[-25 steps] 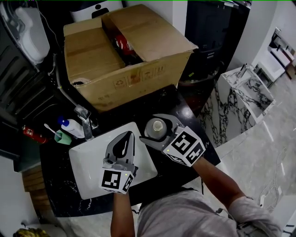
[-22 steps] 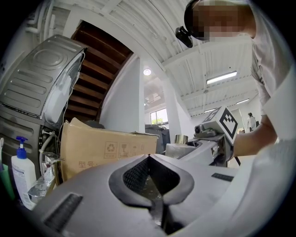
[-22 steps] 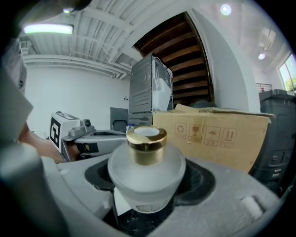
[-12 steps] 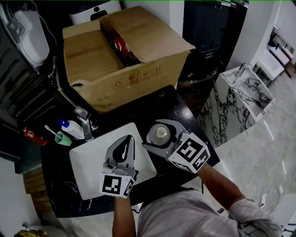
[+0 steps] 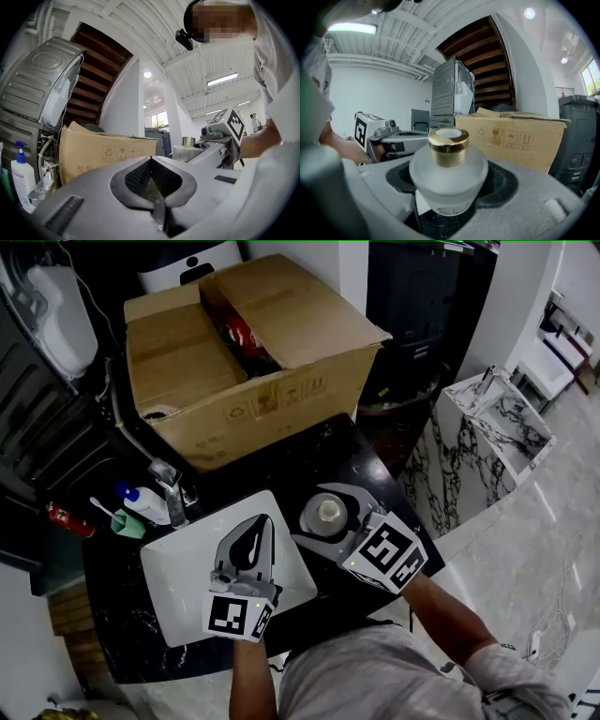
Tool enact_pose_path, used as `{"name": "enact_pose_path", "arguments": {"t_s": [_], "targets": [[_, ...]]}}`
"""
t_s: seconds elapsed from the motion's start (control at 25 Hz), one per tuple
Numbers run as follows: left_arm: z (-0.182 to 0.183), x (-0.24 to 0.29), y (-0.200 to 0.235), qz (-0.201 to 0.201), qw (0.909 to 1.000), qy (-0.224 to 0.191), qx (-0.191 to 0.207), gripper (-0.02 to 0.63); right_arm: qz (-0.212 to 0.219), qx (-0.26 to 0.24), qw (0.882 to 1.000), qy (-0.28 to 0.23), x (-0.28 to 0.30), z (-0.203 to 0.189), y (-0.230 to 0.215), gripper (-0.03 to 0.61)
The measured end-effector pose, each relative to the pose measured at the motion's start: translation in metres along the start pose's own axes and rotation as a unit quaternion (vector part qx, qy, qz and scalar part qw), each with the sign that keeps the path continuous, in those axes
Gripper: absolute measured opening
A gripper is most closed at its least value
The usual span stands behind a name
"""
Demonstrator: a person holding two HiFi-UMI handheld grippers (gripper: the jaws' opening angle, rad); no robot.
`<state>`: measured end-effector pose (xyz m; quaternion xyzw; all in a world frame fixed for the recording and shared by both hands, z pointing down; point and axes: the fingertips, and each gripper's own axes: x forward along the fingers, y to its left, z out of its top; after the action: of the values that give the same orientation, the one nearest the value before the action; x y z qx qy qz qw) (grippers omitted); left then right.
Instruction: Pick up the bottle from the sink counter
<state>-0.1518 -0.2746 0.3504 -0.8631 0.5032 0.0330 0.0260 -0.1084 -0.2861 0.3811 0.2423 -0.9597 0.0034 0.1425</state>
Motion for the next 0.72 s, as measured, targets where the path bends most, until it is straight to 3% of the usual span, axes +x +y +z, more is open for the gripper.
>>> {"name": "enact_pose_path", "arguments": {"t_s": [0.72], "targets": [[-0.0015, -0.0011, -0.0044, -0.003, 1.0, 0.0, 0.0, 0.002, 0.003, 0.002, 1.0, -0.005, -0.0053, 0.0029, 0.0032, 0.337]]}}
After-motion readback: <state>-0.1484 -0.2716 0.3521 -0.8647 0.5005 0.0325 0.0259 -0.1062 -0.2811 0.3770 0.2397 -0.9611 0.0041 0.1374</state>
